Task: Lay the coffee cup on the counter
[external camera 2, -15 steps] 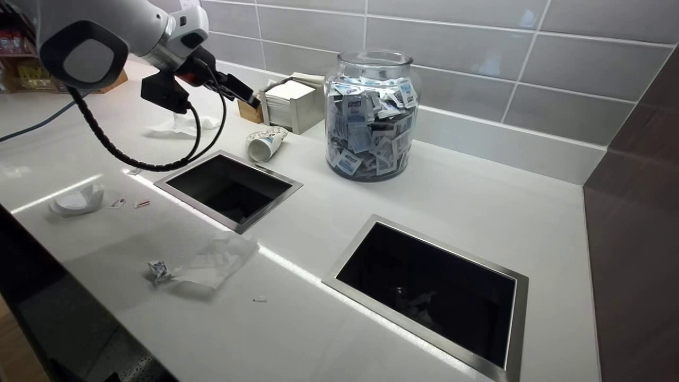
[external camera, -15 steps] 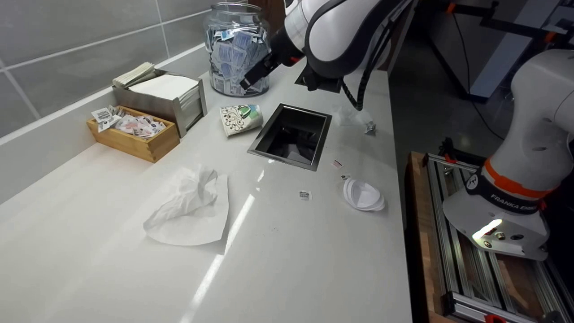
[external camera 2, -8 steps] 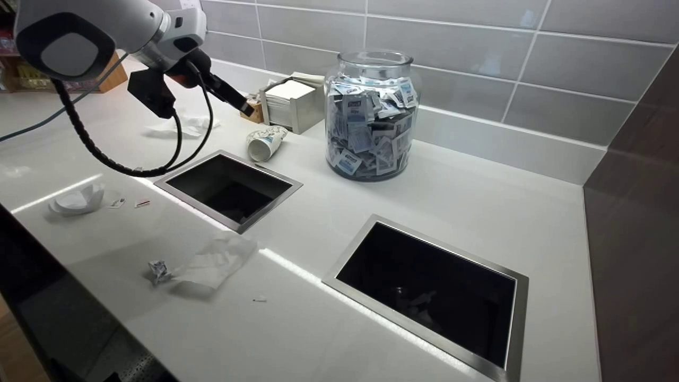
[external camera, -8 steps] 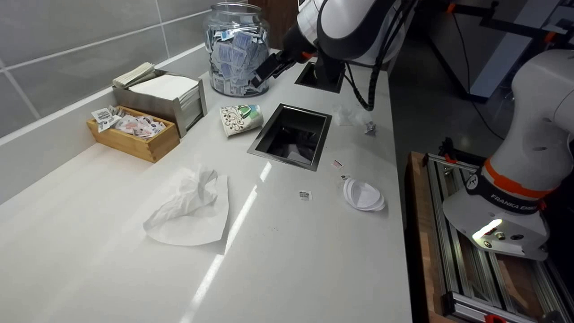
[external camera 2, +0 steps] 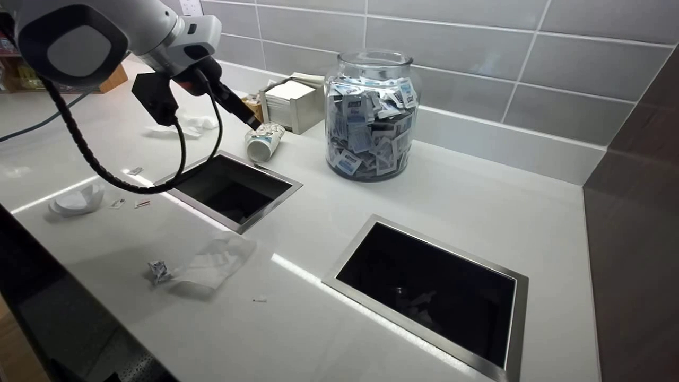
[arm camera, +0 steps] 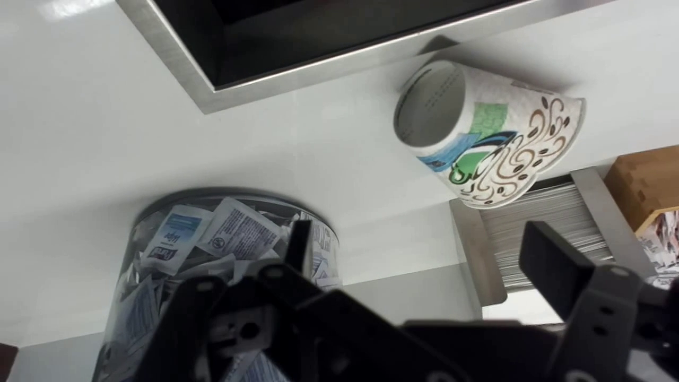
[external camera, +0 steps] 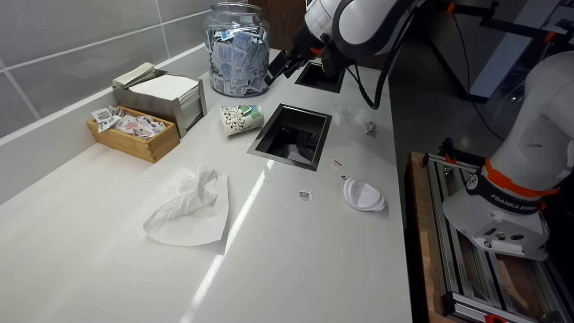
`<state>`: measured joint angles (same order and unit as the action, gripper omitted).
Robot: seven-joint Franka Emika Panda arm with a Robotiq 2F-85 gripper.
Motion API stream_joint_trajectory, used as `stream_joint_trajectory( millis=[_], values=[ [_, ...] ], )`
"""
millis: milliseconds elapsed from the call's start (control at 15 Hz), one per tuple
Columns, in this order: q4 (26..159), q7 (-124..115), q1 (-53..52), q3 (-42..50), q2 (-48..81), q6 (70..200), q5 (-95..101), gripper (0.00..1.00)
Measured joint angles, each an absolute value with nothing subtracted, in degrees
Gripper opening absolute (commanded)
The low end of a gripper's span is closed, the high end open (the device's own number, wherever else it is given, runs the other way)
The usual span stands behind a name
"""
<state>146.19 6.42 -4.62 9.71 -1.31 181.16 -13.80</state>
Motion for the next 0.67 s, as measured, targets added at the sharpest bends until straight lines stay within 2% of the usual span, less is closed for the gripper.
stream_joint_trajectory(
  millis=[467,667],
  values=[
    [145.79,-10.42,0.47,4.90,-9.76,170.12,4.05,1.00],
    [145.75,-10.63,1.02,3.92,-10.72,169.57,3.87,1.00]
  ],
)
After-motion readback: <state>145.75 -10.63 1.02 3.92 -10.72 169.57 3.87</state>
